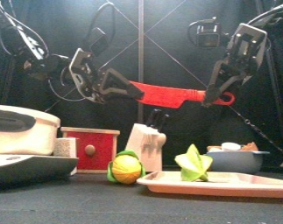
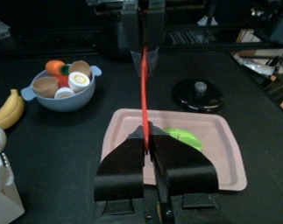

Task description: Regrasp knife handle

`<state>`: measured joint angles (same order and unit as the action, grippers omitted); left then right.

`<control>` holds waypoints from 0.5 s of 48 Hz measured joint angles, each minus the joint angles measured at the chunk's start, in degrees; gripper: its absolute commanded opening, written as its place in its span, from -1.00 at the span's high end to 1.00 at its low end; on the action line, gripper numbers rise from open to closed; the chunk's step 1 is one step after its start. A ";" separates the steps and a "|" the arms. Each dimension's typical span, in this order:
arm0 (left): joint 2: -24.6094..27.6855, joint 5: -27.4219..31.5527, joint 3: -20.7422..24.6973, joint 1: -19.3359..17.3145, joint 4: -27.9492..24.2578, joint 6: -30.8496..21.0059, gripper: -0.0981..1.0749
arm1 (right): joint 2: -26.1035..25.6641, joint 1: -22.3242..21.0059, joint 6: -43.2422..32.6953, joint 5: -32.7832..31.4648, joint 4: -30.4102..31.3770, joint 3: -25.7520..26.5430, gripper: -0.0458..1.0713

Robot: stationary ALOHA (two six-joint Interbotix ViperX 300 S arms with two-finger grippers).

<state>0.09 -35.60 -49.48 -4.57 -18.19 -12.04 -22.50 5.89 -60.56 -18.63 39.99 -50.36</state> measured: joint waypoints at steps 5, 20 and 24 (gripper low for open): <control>0.70 3.43 0.97 0.62 -0.18 0.09 0.21 | 0.00 0.09 0.00 -0.88 0.26 0.35 0.29; 1.93 7.29 2.29 1.23 -0.18 0.18 0.22 | 0.00 0.09 0.00 -1.23 0.70 0.44 0.30; 1.93 7.38 2.29 1.32 -0.18 0.18 0.22 | 0.00 0.09 0.00 -1.23 0.79 0.44 0.30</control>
<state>2.02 -28.21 -47.20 -3.25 -18.37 -11.87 -22.50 5.98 -60.56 -19.86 40.78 -49.92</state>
